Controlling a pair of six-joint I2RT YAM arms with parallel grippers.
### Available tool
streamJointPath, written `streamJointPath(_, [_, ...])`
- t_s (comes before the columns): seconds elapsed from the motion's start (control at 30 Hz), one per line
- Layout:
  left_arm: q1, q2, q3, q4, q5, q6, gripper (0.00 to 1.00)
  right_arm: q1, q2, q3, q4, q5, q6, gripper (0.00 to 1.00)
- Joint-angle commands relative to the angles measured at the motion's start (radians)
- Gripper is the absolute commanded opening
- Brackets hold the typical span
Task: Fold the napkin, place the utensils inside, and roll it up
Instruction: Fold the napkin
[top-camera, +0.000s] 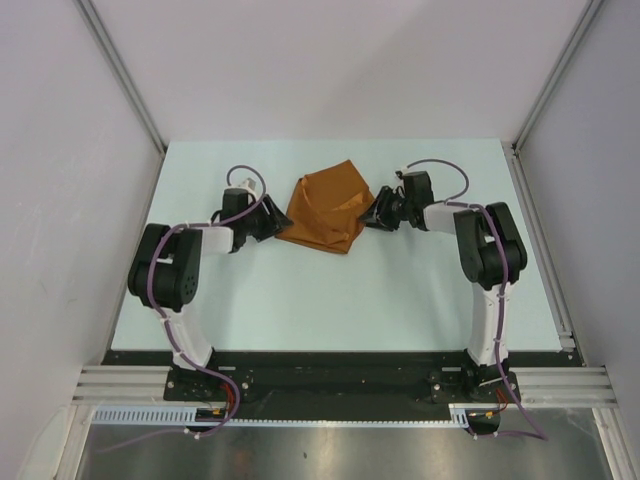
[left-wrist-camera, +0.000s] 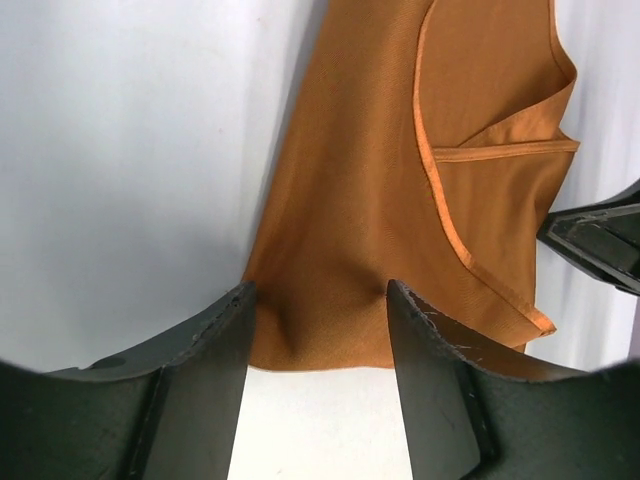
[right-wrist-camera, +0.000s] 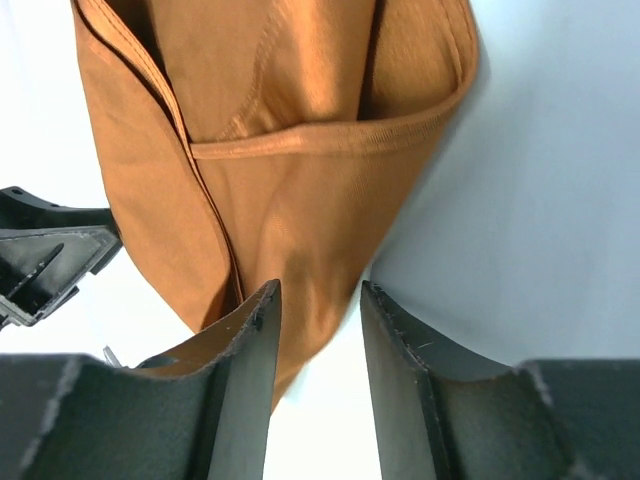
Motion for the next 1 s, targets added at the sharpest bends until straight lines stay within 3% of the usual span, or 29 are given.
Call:
streamJointPath(0.0, [-0.010, -0.068, -0.064, -0.063, -0.126, -0.005, 0.63, -0.006, -0.056, -0.052, -0.061, 0.027, -0.040, 0.44])
streamJointPath(0.2, [-0.013, -0.119, -0.093, -0.071, -0.189, 0.024, 0.68, 0.008, -0.102, -0.076, -0.084, 0.040, -0.058, 0.48])
streamJointPath(0.43, [-0.012, -0.085, -0.105, -0.010, -0.083, 0.004, 0.65, 0.081, -0.143, -0.074, -0.097, 0.000, -0.027, 0.59])
streamJointPath(0.63, [-0.012, -0.093, -0.111, 0.004, -0.060, -0.005, 0.65, 0.149, -0.162, -0.114, -0.113, 0.006, 0.042, 0.63])
streamJointPath(0.83, [-0.013, -0.102, -0.111, -0.002, -0.057, -0.001, 0.64, 0.171, -0.220, -0.215, -0.024, 0.043, 0.117, 0.72])
streamJointPath(0.97, [-0.012, -0.092, -0.102, -0.002, -0.054, 0.002, 0.63, 0.157, -0.263, -0.272, 0.076, 0.035, 0.184, 0.72])
